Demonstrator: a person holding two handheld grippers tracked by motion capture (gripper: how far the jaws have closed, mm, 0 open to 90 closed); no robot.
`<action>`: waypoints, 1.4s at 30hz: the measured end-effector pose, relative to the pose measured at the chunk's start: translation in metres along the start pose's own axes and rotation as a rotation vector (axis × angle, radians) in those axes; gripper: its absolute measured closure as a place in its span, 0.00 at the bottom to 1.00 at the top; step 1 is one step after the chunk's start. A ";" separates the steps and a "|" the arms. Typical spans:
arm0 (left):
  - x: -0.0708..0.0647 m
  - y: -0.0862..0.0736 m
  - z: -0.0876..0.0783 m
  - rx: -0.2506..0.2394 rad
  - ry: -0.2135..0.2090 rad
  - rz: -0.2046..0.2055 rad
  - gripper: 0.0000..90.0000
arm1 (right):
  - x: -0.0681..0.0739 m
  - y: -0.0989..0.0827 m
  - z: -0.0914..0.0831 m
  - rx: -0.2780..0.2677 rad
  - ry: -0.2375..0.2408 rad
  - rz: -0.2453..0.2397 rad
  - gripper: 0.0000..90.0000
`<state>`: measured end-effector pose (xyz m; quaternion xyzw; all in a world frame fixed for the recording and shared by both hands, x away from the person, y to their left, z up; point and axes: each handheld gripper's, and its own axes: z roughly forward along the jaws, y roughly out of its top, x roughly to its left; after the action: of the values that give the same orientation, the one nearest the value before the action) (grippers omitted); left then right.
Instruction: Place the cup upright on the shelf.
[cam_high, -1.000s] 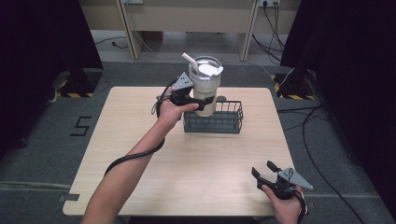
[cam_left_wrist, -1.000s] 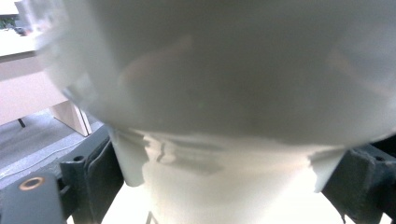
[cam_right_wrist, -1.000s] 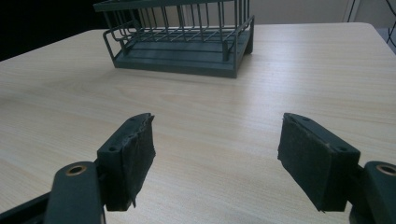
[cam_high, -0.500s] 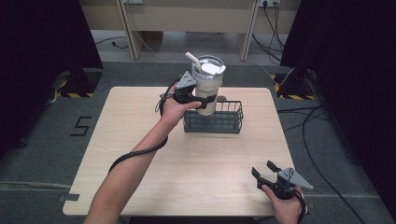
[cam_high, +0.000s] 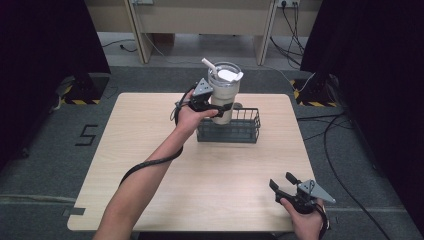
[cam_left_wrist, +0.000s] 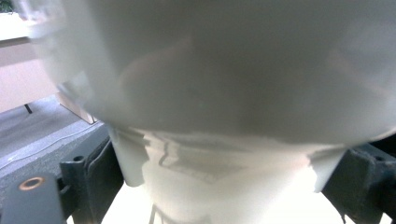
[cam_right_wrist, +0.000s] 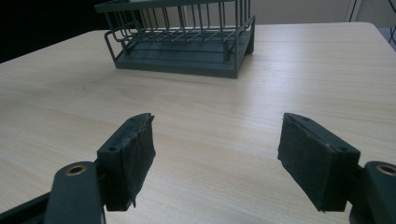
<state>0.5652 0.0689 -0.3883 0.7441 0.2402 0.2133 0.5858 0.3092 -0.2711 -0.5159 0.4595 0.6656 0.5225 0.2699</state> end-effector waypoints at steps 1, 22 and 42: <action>-0.001 -0.002 0.001 0.013 0.001 -0.021 0.12 | 0.000 0.000 0.000 0.000 0.000 0.000 0.30; 0.003 -0.030 0.015 0.060 0.008 -0.070 0.12 | 0.000 0.000 0.000 -0.001 0.002 0.002 0.30; 0.003 -0.044 0.014 0.052 0.006 -0.075 0.11 | 0.000 0.000 0.000 0.002 0.002 -0.007 0.30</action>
<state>0.5714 0.0686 -0.4344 0.7491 0.2751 0.1869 0.5730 0.3094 -0.2705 -0.5158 0.4569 0.6680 0.5214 0.2703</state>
